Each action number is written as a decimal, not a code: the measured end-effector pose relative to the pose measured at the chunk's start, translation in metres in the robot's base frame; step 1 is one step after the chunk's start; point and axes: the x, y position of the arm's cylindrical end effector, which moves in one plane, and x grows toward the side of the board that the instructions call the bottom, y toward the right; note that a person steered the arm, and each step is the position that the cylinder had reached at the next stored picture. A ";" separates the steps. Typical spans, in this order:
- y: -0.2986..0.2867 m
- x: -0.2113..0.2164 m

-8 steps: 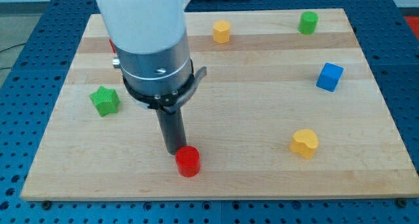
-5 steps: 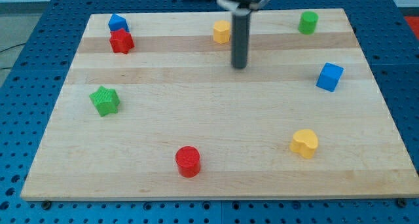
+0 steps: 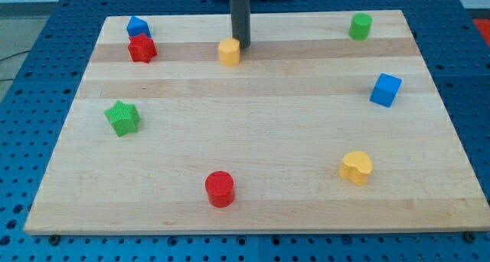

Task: Move the yellow hexagon to the bottom left

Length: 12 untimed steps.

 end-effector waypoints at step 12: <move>-0.172 0.249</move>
